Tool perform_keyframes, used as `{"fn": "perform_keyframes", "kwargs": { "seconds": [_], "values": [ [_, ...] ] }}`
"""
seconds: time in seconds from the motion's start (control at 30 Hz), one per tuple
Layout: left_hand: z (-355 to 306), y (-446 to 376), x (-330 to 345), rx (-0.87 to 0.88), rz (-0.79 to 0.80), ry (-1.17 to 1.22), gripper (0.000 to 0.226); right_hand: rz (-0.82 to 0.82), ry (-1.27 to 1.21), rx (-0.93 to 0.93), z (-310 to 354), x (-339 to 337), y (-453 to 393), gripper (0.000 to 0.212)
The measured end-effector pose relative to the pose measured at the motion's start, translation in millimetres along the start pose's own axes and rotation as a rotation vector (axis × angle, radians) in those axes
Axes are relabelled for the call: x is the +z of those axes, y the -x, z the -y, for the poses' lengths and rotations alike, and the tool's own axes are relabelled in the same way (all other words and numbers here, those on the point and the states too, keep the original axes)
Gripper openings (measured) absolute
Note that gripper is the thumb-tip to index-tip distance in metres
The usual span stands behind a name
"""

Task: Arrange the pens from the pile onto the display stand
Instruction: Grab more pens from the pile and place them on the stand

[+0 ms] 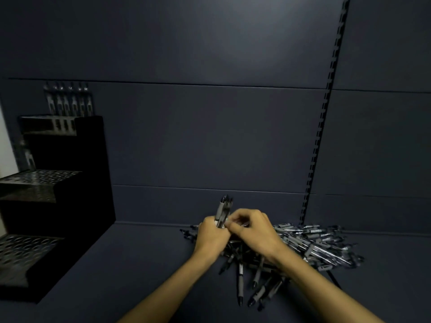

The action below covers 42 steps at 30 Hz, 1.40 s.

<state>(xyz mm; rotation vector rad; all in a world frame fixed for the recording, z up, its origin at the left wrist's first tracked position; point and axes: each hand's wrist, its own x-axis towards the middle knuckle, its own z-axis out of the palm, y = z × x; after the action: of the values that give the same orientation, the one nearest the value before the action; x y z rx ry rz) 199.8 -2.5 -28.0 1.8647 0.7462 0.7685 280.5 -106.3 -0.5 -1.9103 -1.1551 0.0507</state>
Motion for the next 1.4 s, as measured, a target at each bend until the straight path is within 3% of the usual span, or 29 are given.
{"fn": "perform_keyframes", "kwargs": {
  "seconds": [0.13, 0.37, 0.8, 1.03, 1.27, 1.4],
  "values": [
    [-20.6, -2.5, 1.1, 0.004, 0.020, -0.092, 0.018, -0.038, -0.114, 0.025, 3.0, -11.5, -3.9, 0.005],
    [-41.2, 0.8, -26.2, 0.019, 0.102, -0.080, 0.019, 0.018, -0.313, -0.018, 14.1, -12.4, -14.2, 0.013],
    [-16.6, -20.6, -194.7, 0.140, 0.070, -0.165, 0.008, -0.133, -0.611, 0.063, 140.7, 102.8, -46.1, 0.019],
    [-8.4, -45.5, -269.2, 0.227, 0.048, -0.184, 0.010, -0.117, -0.779, 0.146, 212.0, 146.5, -62.0, 0.004],
    [-10.2, -47.9, -293.8, 0.261, 0.073, -0.125, 0.021, -0.268, -0.804, 0.103, 234.9, 143.0, -64.3, 0.015],
    [-16.7, -45.9, -298.0, 0.311, 0.031, -0.127, 0.022, -0.163, -0.883, 0.110, 242.5, 140.4, -69.3, 0.008]
  ]
}}
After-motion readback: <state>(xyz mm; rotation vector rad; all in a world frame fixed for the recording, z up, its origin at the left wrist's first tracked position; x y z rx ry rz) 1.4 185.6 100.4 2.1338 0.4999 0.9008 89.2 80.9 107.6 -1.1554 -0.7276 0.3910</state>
